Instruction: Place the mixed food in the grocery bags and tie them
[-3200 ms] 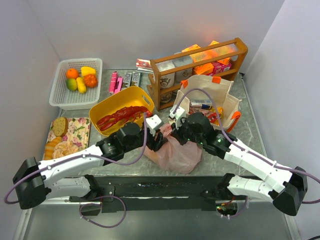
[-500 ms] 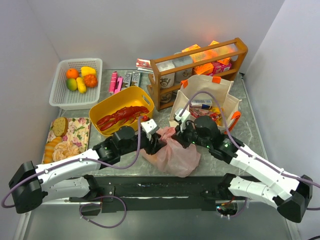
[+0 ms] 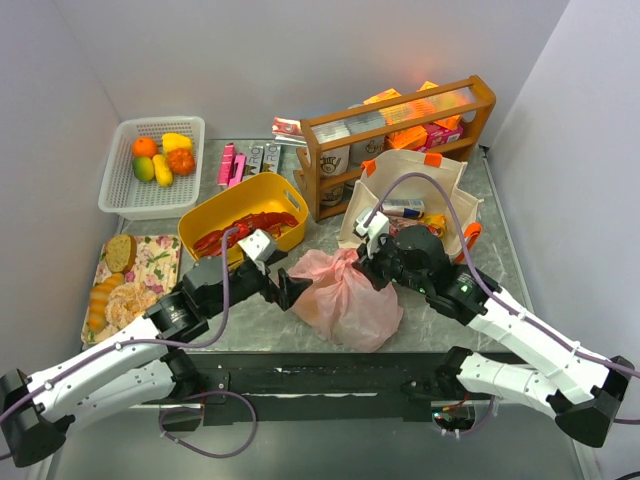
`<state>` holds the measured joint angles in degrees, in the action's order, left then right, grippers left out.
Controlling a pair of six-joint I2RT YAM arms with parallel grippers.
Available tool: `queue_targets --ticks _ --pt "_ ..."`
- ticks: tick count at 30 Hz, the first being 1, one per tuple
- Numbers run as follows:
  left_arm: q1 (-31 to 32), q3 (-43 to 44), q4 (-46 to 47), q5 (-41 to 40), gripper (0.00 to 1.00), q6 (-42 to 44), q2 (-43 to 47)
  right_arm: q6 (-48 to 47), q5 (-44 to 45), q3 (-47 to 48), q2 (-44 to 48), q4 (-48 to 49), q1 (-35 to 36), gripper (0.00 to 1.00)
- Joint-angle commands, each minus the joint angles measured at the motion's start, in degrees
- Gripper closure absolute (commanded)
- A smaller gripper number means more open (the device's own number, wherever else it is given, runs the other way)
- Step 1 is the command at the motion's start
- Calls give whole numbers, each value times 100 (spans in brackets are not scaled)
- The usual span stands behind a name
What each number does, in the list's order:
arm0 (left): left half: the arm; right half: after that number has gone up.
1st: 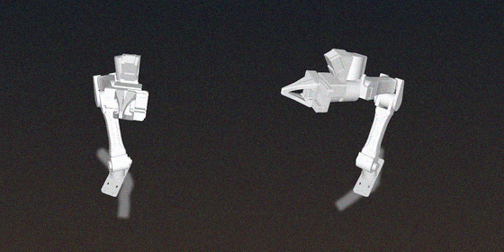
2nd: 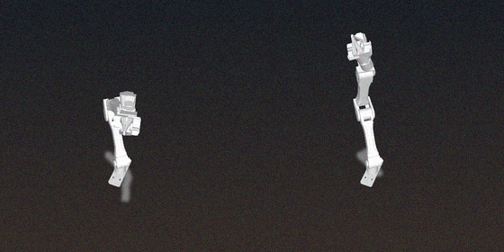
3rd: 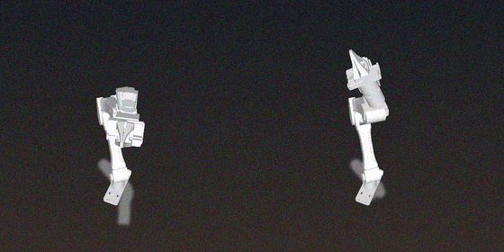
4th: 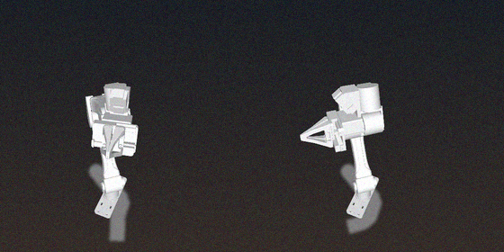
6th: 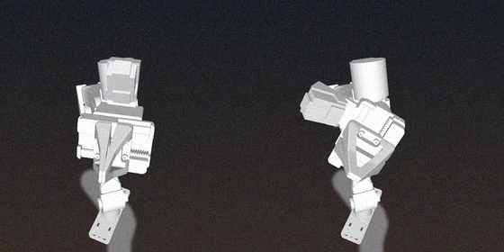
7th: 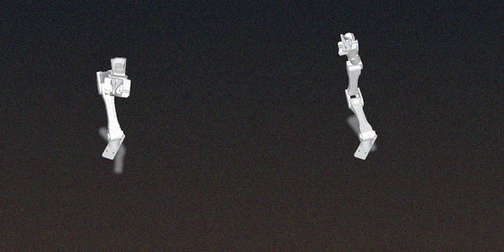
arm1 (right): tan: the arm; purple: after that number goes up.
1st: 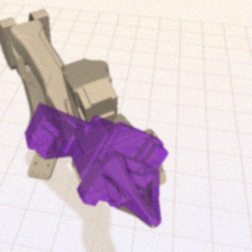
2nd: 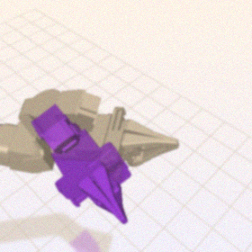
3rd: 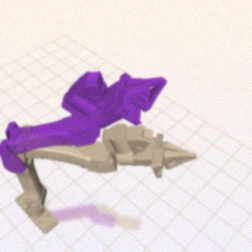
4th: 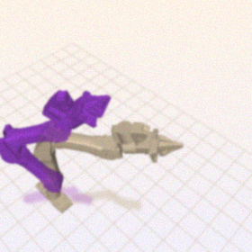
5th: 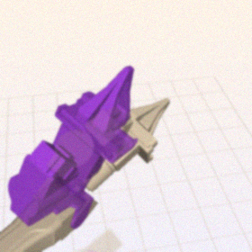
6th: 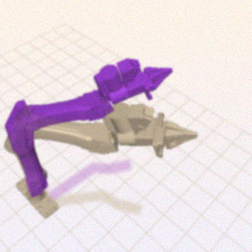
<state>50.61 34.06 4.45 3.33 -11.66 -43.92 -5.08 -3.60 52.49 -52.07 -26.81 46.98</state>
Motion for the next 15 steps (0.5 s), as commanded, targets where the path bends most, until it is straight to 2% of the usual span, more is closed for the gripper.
queue_targets --ticks 1,5,8,9,11,12,15 --pt "-51 -84 -234 53 3 -223 -11 -72 131 332 83 -79 -31 100" --pt "-95 -84 -129 448 6 -266 -318 -54 114 350 83 -123 -40 100" --pt "-95 -128 82 546 31 -328 -591 -37 131 411 92 -254 -40 100" --pt "-95 -172 135 450 52 -363 -643 -37 140 437 101 -307 -31 100" --pt "-104 -216 293 396 78 -398 -802 -54 297 560 110 -578 -31 100" --pt "-104 -233 302 335 99 -442 -854 -54 350 604 127 -658 -31 100" --pt "-113 -260 188 -51 99 -521 -986 -72 841 797 206 -1097 -40 100"
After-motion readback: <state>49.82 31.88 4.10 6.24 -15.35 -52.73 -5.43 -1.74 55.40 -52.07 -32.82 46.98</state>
